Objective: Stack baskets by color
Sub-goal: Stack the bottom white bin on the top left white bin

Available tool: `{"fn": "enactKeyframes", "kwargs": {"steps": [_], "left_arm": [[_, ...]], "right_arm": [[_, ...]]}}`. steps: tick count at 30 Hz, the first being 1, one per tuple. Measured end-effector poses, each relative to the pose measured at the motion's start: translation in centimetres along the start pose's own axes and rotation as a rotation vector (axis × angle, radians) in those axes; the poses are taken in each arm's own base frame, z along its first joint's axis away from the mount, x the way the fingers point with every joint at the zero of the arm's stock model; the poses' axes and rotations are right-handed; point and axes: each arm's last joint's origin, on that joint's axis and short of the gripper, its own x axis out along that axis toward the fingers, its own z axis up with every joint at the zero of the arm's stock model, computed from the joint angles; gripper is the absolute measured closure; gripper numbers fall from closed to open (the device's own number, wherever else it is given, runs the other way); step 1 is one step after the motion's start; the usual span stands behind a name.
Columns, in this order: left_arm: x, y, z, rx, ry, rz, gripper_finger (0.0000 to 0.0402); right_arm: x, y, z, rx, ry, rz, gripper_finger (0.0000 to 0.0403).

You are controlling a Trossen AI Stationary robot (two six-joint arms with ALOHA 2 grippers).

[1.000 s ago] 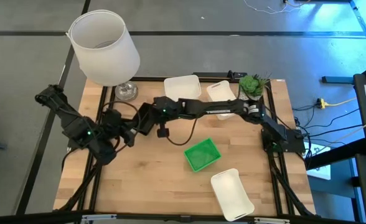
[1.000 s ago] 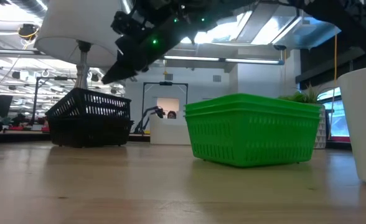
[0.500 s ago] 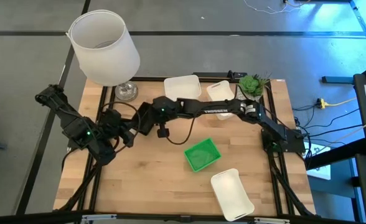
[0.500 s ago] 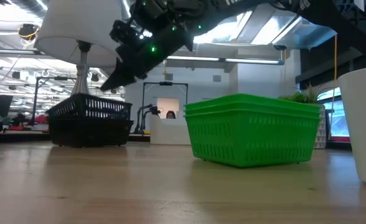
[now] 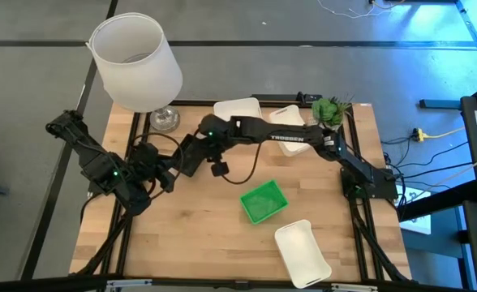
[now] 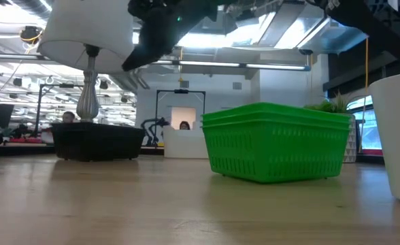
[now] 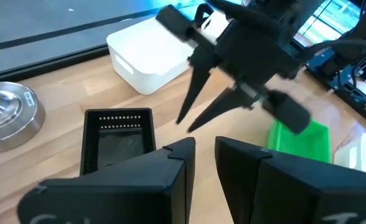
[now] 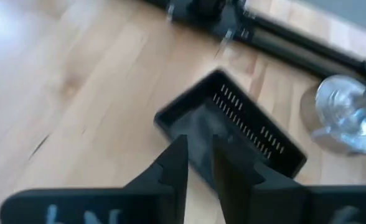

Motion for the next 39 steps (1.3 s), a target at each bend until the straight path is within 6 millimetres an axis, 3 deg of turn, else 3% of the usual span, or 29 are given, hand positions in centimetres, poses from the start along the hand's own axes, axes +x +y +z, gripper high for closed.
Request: {"fn": "enactKeyframes", "kwargs": {"steps": [5, 10, 13, 20, 22, 26, 33, 39], "left_arm": [[0.0, 0.1, 0.0, 0.052, 0.009, 0.005, 0.0347], [0.0, 0.2, 0.0, 0.070, 0.010, 0.013, 0.0347], [0.0, 0.2, 0.0, 0.075, 0.010, 0.016, 0.0347], [0.0, 0.3, 0.0, 0.087, 0.007, 0.023, 0.0347], [0.0, 0.4, 0.0, 0.100, -0.002, 0.024, 0.0347], [0.0, 0.3, 0.0, 0.144, -0.006, 0.023, 0.0347], [0.0, 0.3, 0.0, 0.190, -0.010, 0.023, 0.0347], [0.0, 0.3, 0.0, 0.190, -0.011, 0.023, 0.0347]], "right_arm": [[-4.0, 1.0, 1.5, -0.003, 0.042, 0.032, 0.0335], [-8.5, 2.8, 2.0, 0.007, 0.143, 0.048, 0.0374], [-11.0, 3.5, 1.8, 0.074, 0.245, -0.018, 0.0397], [-17.1, 5.8, 0.3, 0.350, 0.514, -0.122, 0.0401], [-18.2, 6.5, 0.7, 0.377, 0.479, -0.203, 0.0401], [-21.7, 8.4, 0.8, 0.438, 0.416, -0.163, 0.0402], [-26.4, 12.7, -2.7, 0.542, 0.447, -0.108, 0.0402], [-26.5, 17.1, -6.7, 0.505, 0.559, 0.151, 0.0402]]}}
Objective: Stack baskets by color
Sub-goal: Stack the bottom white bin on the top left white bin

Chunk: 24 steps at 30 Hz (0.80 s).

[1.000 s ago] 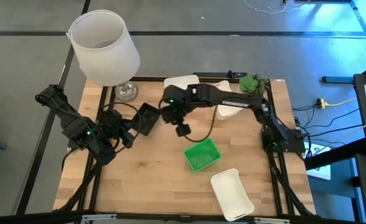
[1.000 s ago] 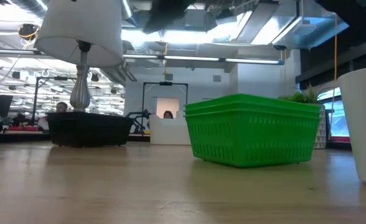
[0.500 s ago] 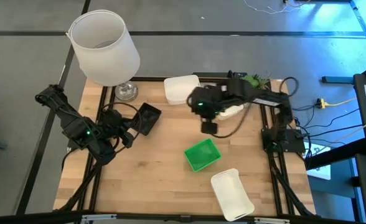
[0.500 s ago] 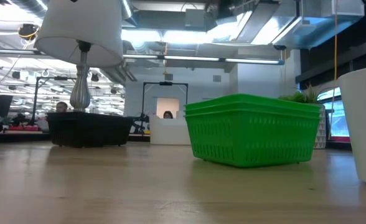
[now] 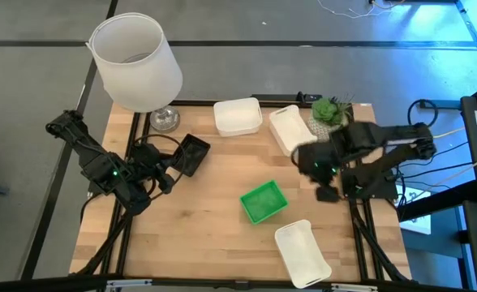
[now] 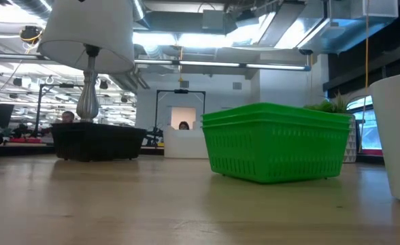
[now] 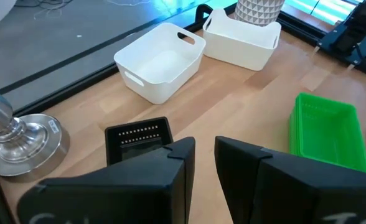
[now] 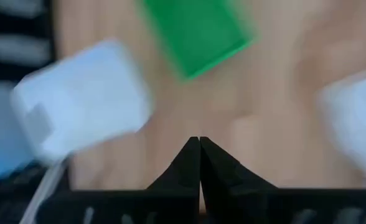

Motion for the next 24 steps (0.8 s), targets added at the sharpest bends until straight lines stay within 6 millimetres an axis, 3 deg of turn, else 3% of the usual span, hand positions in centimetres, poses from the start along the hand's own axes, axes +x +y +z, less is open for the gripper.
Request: {"fn": "enactKeyframes", "kwargs": {"steps": [3, 13, 18, 24], "left_arm": [[0.0, 0.0, 0.0, 0.000, 0.000, 0.000, 0.0347], [0.0, 0.0, 0.0, -0.001, 0.000, 0.000, 0.0347], [0.0, 0.0, 0.0, -0.001, 0.000, 0.000, 0.0347], [0.0, 0.0, 0.0, -0.002, 0.000, 0.000, 0.0347]], "right_arm": [[1.9, 0.3, -1.3, 0.028, 0.068, 0.038, 0.0399], [7.9, -0.1, -1.7, 0.021, 0.169, 0.133, 0.0390], [9.3, -0.1, -1.8, 0.024, 0.187, 0.215, 0.0389], [9.4, 0.2, -1.8, -0.026, 0.182, 0.250, 0.0397]]}}
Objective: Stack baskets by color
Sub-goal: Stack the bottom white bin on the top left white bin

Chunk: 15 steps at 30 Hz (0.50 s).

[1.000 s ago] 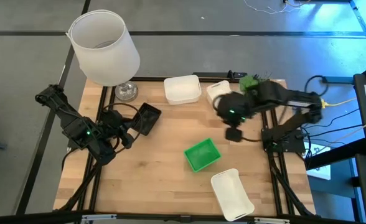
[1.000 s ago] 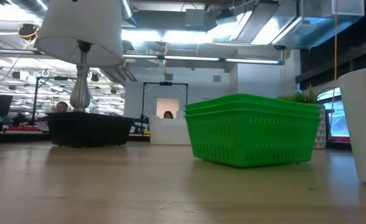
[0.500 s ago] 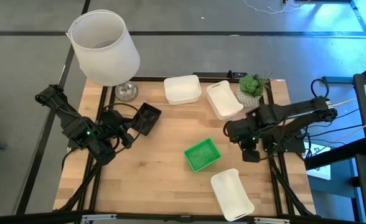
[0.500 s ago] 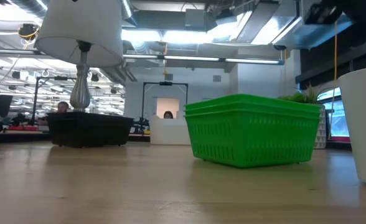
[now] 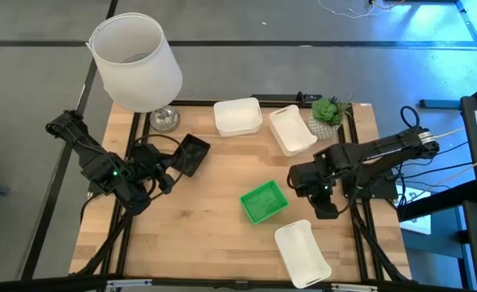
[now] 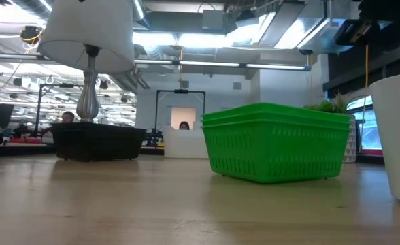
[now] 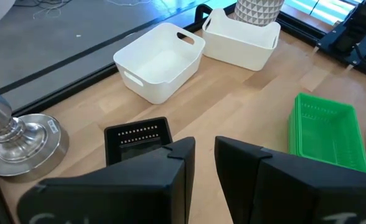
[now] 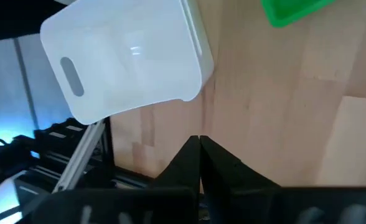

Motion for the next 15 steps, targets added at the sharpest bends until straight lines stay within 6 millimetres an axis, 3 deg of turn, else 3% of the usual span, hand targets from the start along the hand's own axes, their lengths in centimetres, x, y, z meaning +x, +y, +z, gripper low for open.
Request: {"fn": "enactKeyframes", "kwargs": {"steps": [15], "left_arm": [[0.00, -0.04, -0.04, 0.075, 0.014, -0.005, 0.0347]], "right_arm": [[0.15, 0.71, 0.84, -0.077, -0.082, 0.038, 0.0387]]}}
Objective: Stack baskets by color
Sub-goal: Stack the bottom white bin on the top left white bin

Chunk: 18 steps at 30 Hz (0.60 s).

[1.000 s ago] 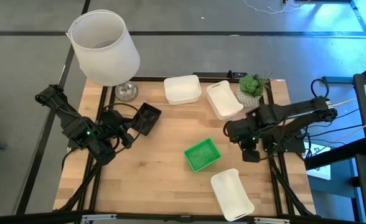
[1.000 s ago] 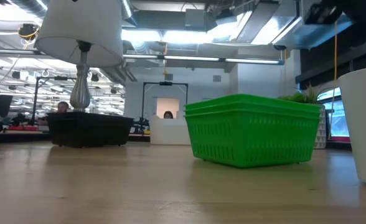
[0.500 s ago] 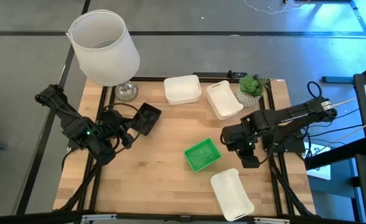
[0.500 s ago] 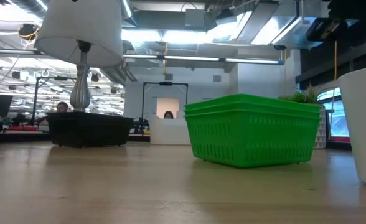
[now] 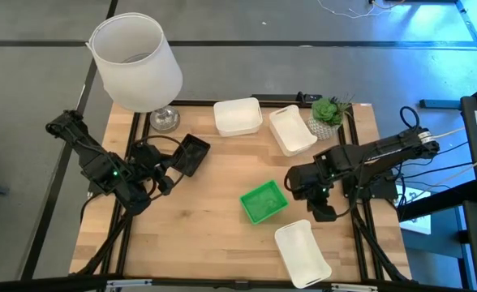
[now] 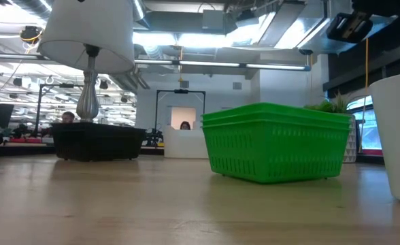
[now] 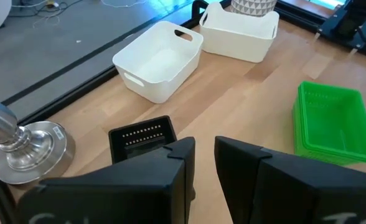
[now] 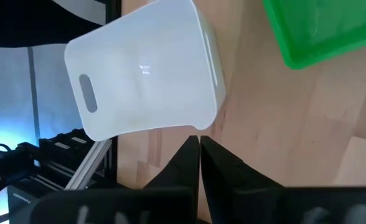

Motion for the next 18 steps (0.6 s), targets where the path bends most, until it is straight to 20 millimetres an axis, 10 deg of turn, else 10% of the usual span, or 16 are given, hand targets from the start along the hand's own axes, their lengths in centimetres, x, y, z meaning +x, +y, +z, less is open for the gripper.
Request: {"fn": "enactKeyframes", "kwargs": {"steps": [18], "left_arm": [[0.0, 0.0, 0.0, 0.027, 0.002, 0.000, 0.0347]], "right_arm": [[1.3, 0.6, 1.0, -0.012, -0.010, 0.026, 0.0384]]}}
